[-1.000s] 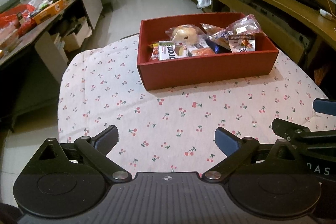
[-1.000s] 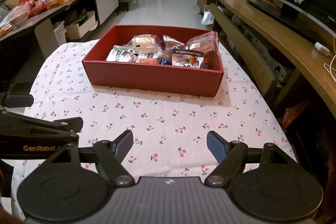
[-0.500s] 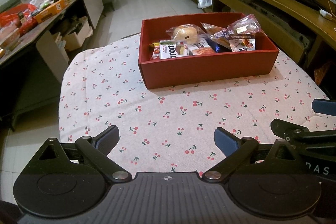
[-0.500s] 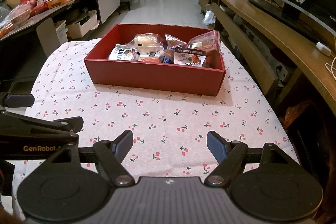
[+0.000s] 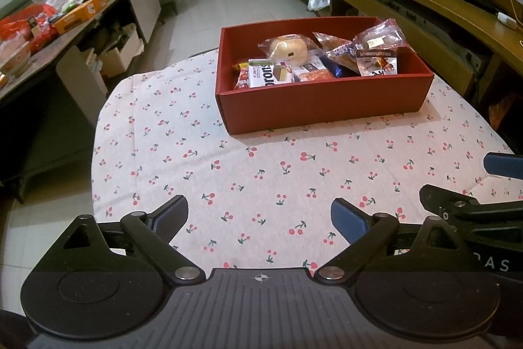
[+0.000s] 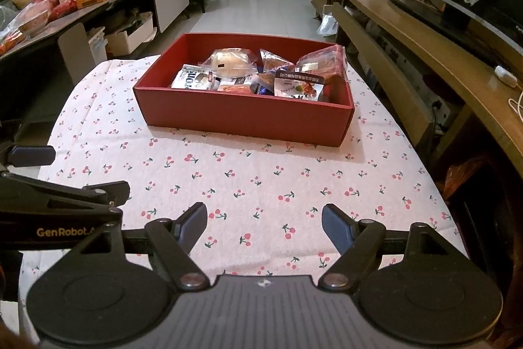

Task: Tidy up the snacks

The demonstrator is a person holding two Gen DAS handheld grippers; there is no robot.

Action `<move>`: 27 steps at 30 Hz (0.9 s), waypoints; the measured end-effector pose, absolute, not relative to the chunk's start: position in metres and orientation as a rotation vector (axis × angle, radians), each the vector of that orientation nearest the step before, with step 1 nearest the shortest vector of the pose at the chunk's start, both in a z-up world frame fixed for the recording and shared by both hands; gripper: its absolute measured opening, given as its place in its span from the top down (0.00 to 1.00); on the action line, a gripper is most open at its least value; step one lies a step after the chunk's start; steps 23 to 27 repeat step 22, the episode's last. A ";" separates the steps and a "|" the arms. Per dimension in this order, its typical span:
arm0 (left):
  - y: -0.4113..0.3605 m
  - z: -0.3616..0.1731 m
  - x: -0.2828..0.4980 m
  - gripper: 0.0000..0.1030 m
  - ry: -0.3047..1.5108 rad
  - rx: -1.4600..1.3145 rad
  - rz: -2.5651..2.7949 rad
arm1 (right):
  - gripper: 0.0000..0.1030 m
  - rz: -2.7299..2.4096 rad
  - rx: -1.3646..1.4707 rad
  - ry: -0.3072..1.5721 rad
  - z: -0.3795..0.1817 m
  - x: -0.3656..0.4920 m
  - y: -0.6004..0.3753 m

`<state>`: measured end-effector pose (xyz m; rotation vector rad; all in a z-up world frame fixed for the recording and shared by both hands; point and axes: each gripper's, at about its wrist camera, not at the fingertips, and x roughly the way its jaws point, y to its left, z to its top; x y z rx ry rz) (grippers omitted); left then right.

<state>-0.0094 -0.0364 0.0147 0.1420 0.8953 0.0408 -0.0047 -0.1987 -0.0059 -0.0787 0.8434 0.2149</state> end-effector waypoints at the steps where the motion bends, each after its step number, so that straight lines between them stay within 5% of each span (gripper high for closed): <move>1: -0.036 0.015 -0.009 0.06 0.896 0.142 0.040 | 0.10 0.215 -0.079 0.844 -0.006 -0.005 -0.198; 27: -0.032 0.015 -0.013 0.06 0.911 0.126 0.046 | 0.09 0.225 -0.079 0.852 -0.006 -0.009 -0.197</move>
